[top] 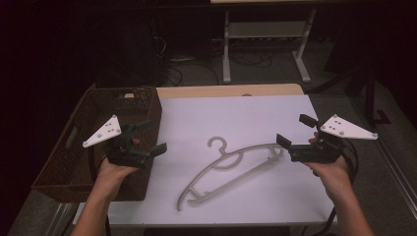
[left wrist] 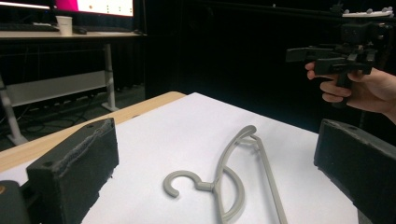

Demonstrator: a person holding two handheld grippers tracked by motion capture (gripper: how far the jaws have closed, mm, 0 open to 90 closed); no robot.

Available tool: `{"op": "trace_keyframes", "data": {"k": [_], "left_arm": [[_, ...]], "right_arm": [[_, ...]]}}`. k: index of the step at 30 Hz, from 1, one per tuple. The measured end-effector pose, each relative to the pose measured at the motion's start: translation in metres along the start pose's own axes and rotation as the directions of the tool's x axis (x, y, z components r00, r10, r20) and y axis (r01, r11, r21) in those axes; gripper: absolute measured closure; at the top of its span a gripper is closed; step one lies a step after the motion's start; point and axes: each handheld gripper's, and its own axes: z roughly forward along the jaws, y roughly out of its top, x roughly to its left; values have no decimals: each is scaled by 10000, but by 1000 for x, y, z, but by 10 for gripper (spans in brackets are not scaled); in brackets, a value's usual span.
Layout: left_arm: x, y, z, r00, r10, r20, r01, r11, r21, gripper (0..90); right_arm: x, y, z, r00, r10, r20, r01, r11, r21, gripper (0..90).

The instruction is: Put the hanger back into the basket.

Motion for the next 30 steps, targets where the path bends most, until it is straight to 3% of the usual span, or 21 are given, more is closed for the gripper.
{"op": "trace_keyframes", "data": {"k": [6,14,19,30], "left_arm": [[-6,5,9,9999,138,-7,-137,9974,704,0],[-18,9,26,9993,334,191,-360,9868,1582,0],[-23,3,37,9988,352,352,-420,9754,2164,0],[-34,-22,60,9984,91,551,-251,9544,2976,0]], "right_arm": [[1,-1,1,10000,-36,-17,37,9998,195,0],[6,-7,8,9989,-434,-170,449,9933,1062,0],[7,-14,12,9983,-459,-366,515,9843,1690,0],[9,-29,10,9987,-349,-377,422,9756,2153,0]]}}
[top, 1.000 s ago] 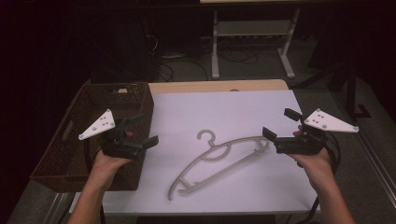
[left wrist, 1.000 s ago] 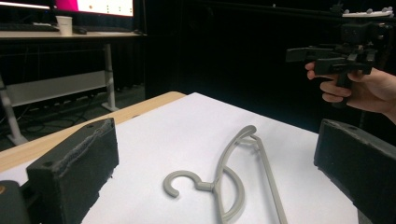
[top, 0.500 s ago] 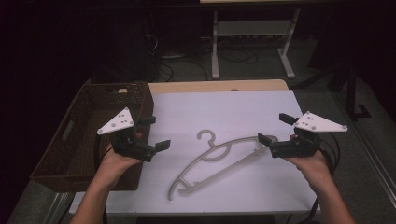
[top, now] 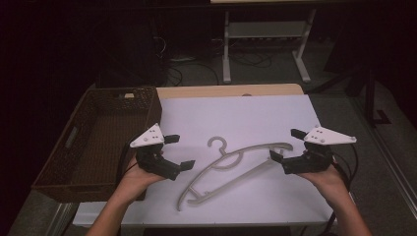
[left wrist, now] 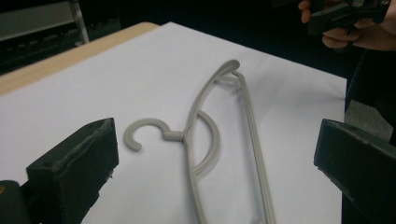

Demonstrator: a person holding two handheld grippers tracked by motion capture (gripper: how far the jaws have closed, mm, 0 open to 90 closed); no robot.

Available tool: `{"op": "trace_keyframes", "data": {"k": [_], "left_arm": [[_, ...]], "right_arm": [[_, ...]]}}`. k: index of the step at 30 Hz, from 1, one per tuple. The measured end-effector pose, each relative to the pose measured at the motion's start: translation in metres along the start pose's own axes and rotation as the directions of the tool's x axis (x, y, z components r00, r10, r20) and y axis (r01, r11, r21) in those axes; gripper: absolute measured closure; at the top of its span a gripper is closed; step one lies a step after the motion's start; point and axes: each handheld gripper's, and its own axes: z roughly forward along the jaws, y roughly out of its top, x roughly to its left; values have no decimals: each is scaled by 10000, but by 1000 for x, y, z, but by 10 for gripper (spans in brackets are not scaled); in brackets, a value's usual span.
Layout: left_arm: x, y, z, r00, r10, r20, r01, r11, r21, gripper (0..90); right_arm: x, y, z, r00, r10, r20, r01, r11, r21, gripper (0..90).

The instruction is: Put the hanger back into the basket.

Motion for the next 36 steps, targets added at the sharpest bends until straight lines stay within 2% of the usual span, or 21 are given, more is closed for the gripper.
{"op": "trace_keyframes", "data": {"k": [9,19,25,32,36], "left_arm": [[0,-15,19,9998,-202,31,202,9996,194,0],[3,-33,29,9992,-400,13,399,9989,235,0],[6,-38,32,9991,-431,-4,430,9986,320,0],[7,-39,33,9990,-437,15,436,9986,314,0],[7,-39,33,9991,-420,16,419,9985,342,0]], "right_arm": [[3,-9,7,9998,-13,-212,19,9996,276,0],[10,-13,18,9982,-138,-586,170,9984,543,0],[18,-15,31,9951,-284,-942,359,9963,781,2],[29,-17,45,9904,-281,-1351,440,9923,1161,65],[33,-18,50,9886,-141,-1502,349,9901,1362,139]]}}
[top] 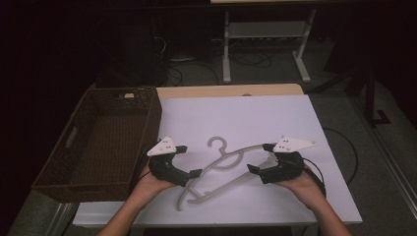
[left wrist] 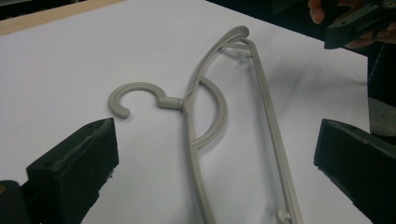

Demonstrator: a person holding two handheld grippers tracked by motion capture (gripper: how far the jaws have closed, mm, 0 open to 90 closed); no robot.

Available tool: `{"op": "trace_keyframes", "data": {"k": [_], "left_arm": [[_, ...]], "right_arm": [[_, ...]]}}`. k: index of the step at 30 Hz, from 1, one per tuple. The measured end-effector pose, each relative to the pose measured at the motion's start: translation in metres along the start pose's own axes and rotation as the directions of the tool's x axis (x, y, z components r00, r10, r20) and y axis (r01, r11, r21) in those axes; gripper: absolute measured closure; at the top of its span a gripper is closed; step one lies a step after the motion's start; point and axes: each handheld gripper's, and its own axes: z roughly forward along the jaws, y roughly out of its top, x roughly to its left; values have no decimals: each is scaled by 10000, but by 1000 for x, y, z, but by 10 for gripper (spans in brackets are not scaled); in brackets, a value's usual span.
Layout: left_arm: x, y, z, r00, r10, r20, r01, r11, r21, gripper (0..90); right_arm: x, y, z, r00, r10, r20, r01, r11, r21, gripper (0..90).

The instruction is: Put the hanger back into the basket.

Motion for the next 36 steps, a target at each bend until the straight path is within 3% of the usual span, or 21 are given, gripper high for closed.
{"op": "trace_keyframes", "data": {"k": [4,22,36], "left_arm": [[-1,0,0,10000,-2,36,2,10000,28,0],[0,0,1,9999,-40,92,40,10000,9,0],[-2,1,1,9999,-74,122,74,10000,9,0]], "right_arm": [[3,0,7,9999,57,-127,-53,9996,292,237],[9,-7,31,9980,176,-600,-84,9886,1504,887],[12,-18,45,9974,-4,-718,176,9709,2387,893]]}}
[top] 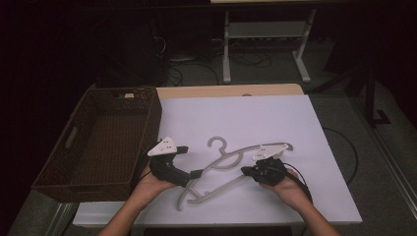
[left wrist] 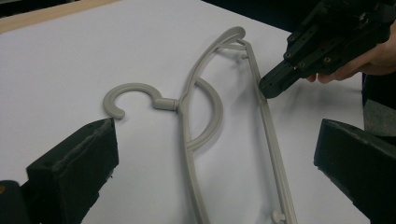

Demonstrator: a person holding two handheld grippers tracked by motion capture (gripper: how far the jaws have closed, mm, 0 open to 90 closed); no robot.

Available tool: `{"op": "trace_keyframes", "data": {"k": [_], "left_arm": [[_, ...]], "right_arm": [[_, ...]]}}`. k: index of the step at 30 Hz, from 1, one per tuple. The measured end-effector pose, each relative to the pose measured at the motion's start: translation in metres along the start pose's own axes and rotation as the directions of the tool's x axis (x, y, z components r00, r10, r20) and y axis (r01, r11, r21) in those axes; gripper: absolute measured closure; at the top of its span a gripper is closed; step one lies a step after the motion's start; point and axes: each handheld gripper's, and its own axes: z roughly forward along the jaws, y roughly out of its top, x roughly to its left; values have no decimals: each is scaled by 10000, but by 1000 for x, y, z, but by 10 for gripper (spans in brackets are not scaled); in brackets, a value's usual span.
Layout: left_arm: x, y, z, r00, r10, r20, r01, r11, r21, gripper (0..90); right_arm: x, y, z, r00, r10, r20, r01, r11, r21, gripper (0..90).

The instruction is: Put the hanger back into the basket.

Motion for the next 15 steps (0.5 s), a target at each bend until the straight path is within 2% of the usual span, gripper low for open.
{"op": "trace_keyframes", "data": {"k": [15], "left_arm": [[0,0,1,10000,-28,-20,28,10000,19,0]], "right_arm": [[2,-3,6,9999,-143,43,141,9991,396,894]]}}
